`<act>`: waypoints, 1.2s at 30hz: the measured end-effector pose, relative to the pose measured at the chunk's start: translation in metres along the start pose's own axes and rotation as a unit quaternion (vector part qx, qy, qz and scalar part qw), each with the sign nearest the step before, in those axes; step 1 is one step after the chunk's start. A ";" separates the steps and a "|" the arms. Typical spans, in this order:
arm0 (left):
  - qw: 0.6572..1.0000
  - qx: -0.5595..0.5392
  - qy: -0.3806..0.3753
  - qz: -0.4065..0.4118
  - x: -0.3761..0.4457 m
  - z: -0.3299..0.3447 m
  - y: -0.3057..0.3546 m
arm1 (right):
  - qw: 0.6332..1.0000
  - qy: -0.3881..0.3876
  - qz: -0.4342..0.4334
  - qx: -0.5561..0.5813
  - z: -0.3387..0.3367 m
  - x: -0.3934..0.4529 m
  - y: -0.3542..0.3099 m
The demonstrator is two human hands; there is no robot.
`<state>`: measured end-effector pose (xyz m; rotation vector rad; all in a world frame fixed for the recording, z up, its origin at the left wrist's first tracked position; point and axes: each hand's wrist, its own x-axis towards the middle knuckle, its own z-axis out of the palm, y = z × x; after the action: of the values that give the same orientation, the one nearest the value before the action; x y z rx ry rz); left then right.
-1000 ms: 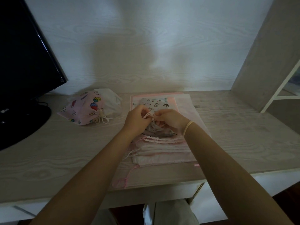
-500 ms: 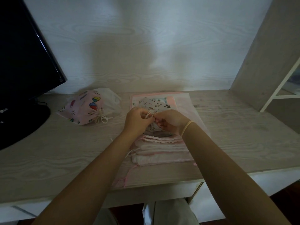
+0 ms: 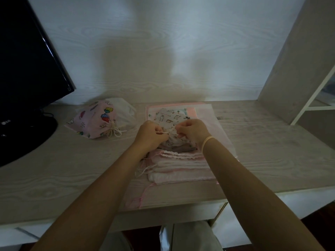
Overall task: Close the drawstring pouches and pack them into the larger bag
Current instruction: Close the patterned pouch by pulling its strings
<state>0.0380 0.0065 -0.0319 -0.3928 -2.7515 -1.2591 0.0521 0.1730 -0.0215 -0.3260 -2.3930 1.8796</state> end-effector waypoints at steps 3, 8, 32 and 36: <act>0.997 0.074 -0.026 0.005 -0.003 -0.006 0.003 | 0.998 0.035 -0.018 -0.038 0.005 0.003 0.002; 0.975 0.213 -0.067 0.005 -0.001 -0.015 0.009 | 0.997 0.068 -0.021 -0.041 0.015 0.003 0.002; 0.986 0.158 -0.014 0.044 0.035 -0.009 0.012 | 0.989 -0.028 0.033 -0.140 -0.019 0.008 -0.012; 0.990 0.138 0.006 0.043 0.043 -0.019 0.006 | 0.984 -0.062 0.108 -0.124 -0.011 0.013 -0.027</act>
<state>-0.0024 0.0043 -0.0073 -0.4704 -2.8098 -0.8427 0.0382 0.1799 0.0065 -0.5207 -2.7854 1.7264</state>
